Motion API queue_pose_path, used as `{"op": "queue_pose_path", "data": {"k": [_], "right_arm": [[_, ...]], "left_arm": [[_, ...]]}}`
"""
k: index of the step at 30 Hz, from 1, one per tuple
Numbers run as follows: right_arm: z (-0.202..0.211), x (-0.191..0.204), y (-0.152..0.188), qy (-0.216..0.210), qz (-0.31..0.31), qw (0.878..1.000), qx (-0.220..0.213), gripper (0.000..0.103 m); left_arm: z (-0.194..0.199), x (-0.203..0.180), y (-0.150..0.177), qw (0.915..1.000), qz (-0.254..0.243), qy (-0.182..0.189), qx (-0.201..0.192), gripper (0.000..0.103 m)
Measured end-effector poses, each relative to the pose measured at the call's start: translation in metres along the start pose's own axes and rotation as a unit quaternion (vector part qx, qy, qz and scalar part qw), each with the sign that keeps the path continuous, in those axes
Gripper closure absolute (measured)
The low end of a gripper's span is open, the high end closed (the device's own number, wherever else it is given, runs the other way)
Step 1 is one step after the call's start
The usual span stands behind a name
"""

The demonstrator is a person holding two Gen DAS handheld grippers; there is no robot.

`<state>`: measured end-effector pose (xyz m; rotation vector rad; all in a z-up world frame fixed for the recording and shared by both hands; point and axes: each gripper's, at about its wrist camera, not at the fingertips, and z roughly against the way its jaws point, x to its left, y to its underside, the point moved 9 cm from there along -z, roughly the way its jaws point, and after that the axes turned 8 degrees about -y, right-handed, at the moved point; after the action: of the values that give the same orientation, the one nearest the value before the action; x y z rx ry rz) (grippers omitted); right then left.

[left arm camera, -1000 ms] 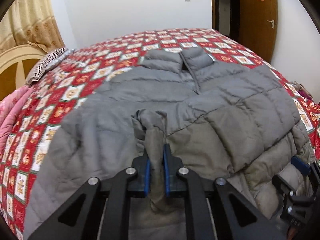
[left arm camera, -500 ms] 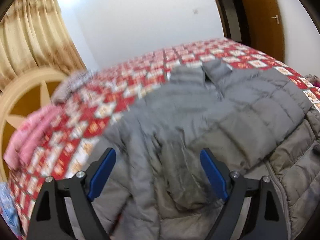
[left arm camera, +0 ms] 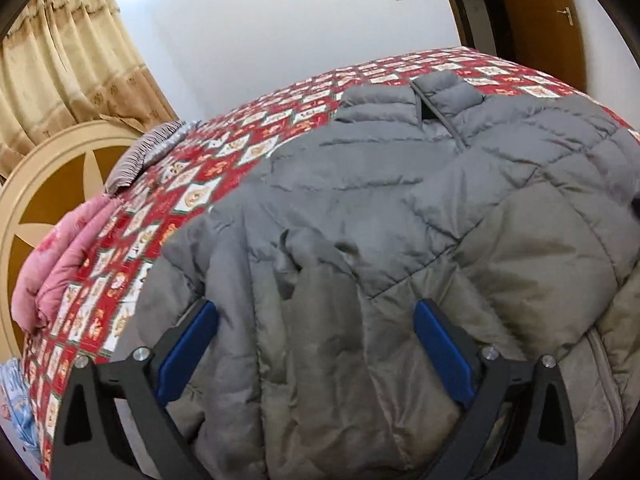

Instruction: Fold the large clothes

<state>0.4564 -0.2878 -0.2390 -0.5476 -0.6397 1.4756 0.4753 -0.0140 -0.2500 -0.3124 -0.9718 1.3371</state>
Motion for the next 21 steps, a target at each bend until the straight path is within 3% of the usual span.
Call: {"op": "queue_pose_path", "data": {"k": [4, 15, 18, 21], "right_arm": [[-0.022, -0.006, 0.019, -0.009, -0.009, 1.000, 0.028, 0.021], [-0.031, -0.003, 0.022, 0.016, 0.008, 0.999, 0.046, 0.017], [-0.014, -0.002, 0.020, 0.034, 0.013, 0.998, 0.042, 0.017], [0.016, 0.012, 0.015, 0.016, 0.001, 1.000, 0.008, 0.017]], "left_arm": [[-0.009, -0.002, 0.004, 0.9995, 0.014, 0.022, 0.020, 0.000], [-0.017, -0.009, 0.009, 0.9977, 0.025, 0.043, 0.046, 0.000], [-0.018, -0.008, 0.010, 0.9969, 0.031, 0.050, 0.051, 0.000], [-0.020, -0.008, 0.011, 0.9959, 0.037, 0.059, 0.058, 0.000]]}}
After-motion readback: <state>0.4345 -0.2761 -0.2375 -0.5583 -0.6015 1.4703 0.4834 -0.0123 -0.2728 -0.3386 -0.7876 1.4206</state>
